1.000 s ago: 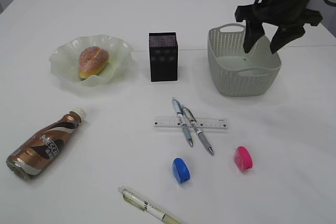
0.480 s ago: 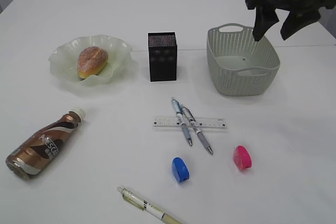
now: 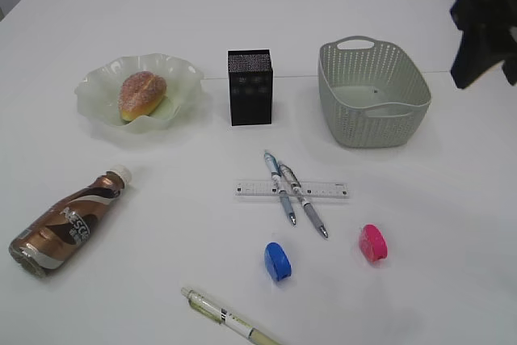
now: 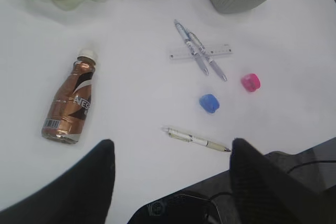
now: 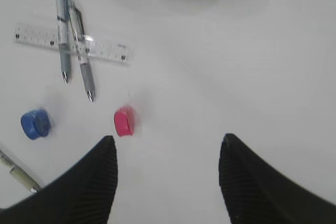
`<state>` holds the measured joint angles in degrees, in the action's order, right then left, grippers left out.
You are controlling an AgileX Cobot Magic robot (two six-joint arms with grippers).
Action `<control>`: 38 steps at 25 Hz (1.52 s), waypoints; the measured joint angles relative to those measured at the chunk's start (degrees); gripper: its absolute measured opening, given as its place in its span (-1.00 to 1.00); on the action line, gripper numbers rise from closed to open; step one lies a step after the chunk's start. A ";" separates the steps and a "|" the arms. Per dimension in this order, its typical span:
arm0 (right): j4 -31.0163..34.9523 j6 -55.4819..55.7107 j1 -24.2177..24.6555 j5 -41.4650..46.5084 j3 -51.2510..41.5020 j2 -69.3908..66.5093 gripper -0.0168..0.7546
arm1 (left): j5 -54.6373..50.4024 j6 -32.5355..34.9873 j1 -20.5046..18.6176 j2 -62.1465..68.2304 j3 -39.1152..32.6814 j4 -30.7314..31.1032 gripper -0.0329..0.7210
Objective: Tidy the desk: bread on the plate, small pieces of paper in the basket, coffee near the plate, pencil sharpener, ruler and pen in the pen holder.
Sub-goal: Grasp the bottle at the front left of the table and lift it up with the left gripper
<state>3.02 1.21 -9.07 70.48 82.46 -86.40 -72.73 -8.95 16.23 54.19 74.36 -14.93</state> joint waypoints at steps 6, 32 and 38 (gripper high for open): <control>0.00 -0.23 0.00 0.24 -13.91 12.32 0.29 | 0.00 1.74 0.00 7.22 0.00 2.46 0.48; 7.02 -1.21 0.00 1.44 -27.84 39.35 0.29 | 2.65 7.72 0.09 51.19 8.81 17.91 0.52; 6.92 -1.21 0.00 1.55 -32.25 43.53 0.29 | 2.79 8.95 1.13 56.84 13.19 18.40 0.52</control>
<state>9.93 0.00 -9.07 72.03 50.21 -42.88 -69.94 0.00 17.36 111.03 87.55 3.47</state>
